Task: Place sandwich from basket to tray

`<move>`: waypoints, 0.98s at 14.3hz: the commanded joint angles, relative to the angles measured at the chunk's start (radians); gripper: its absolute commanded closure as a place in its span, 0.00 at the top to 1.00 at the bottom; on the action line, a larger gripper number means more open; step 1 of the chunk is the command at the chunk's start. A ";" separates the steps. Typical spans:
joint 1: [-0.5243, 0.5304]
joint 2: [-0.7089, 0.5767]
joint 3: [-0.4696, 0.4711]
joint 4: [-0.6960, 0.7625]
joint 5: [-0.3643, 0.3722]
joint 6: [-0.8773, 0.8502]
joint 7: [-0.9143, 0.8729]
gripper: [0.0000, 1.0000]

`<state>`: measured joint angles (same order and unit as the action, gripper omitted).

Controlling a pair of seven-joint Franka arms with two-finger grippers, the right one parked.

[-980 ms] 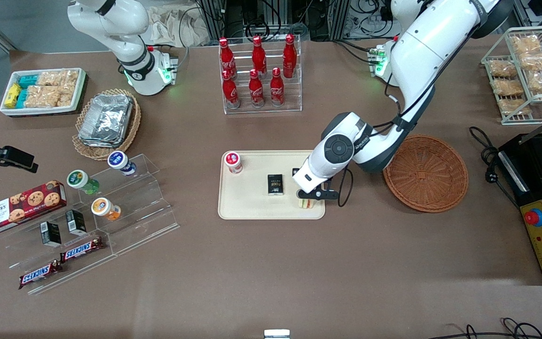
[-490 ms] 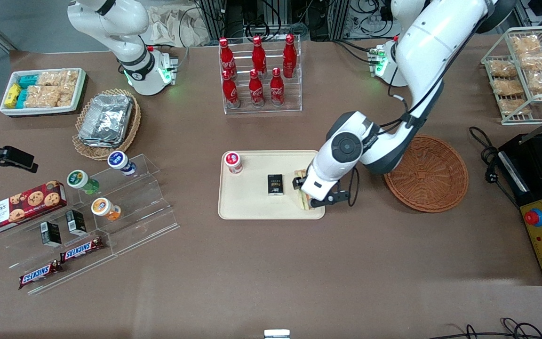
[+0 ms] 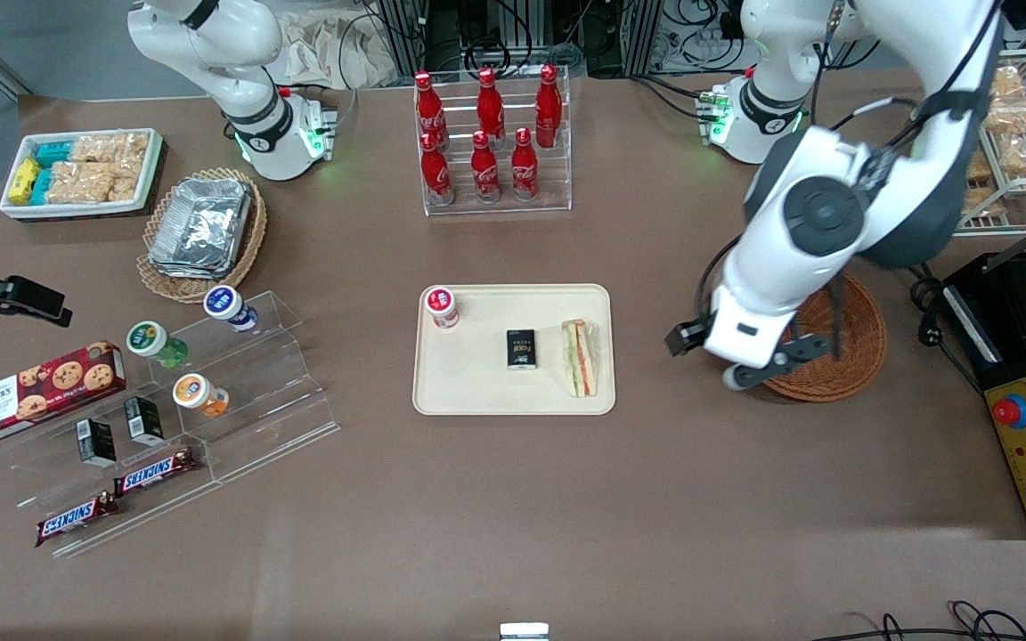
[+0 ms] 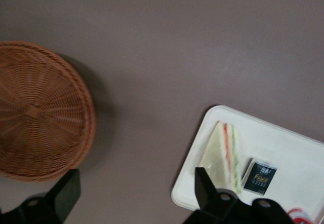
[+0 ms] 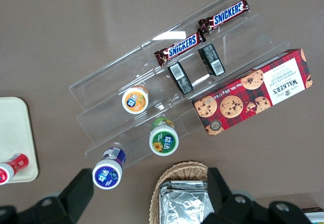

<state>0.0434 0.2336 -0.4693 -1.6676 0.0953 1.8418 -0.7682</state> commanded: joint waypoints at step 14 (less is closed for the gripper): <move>-0.085 -0.286 0.442 -0.037 -0.100 -0.167 0.745 1.00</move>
<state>-0.0366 -0.0685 0.0015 -1.7514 -0.0244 1.6867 0.0210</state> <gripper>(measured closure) 0.000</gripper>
